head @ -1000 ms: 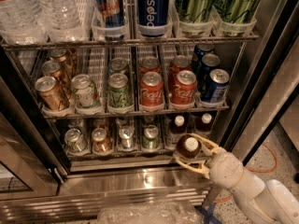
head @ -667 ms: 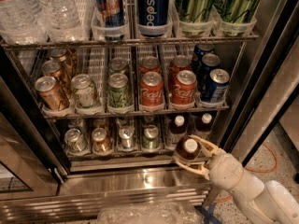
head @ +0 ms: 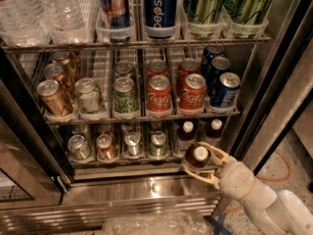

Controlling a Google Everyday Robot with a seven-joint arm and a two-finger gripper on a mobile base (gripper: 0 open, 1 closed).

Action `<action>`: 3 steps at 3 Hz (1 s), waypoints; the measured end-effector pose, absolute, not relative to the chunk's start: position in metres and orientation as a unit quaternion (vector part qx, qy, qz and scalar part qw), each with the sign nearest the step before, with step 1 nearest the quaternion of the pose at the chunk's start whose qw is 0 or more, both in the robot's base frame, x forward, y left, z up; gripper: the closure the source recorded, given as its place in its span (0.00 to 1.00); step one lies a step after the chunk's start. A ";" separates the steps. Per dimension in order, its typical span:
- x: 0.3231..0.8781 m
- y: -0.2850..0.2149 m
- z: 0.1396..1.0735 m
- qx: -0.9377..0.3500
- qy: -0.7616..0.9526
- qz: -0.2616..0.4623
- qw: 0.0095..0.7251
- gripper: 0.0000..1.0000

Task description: Pick blue plastic bottle from bottom shelf of fridge

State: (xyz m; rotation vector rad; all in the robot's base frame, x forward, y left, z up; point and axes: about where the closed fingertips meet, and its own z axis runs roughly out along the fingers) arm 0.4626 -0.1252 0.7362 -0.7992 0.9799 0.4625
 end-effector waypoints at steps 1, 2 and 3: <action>0.463 -0.125 0.733 -0.370 0.454 0.214 0.782 1.00; 0.462 -0.125 0.728 -0.372 0.453 0.215 0.781 1.00; 0.462 -0.125 0.728 -0.372 0.453 0.215 0.781 1.00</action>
Offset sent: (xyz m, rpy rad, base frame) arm -0.0597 -0.0113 0.1074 -0.2627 -0.1148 0.2404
